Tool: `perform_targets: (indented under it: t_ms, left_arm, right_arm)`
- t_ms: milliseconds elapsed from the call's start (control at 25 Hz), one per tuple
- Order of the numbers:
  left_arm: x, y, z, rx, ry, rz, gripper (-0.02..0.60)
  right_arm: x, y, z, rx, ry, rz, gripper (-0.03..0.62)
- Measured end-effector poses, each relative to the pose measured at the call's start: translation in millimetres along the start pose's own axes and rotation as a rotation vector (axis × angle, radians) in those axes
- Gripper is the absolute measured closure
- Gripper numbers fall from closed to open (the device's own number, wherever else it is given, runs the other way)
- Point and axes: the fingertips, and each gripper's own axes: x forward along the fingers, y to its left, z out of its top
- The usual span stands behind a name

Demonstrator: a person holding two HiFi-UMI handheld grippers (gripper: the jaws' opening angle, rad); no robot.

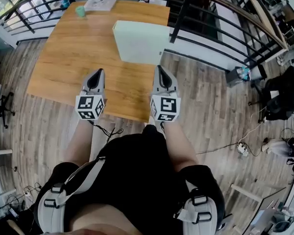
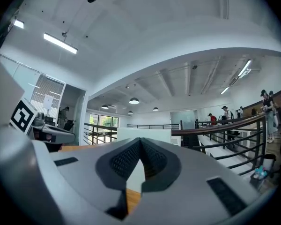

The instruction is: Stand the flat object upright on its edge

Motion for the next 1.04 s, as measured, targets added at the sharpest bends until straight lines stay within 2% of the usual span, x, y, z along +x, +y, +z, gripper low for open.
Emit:
perform_targets:
  t_ms: [240, 1040]
  left_arm:
    - [-29.8, -4.8, -6.2, -0.043, -0.003, -0.026, 0.578]
    - [-47.2, -27.6, 3.3, -0.014, -0.038, -0.057, 0.578]
  right_arm:
    - [-30.7, 16.6, -5.9, 0.0, 0.02, -0.033, 0.592]
    - [-48.7, 17.7, -4.6, 0.04, 0.029, -0.04, 0.592]
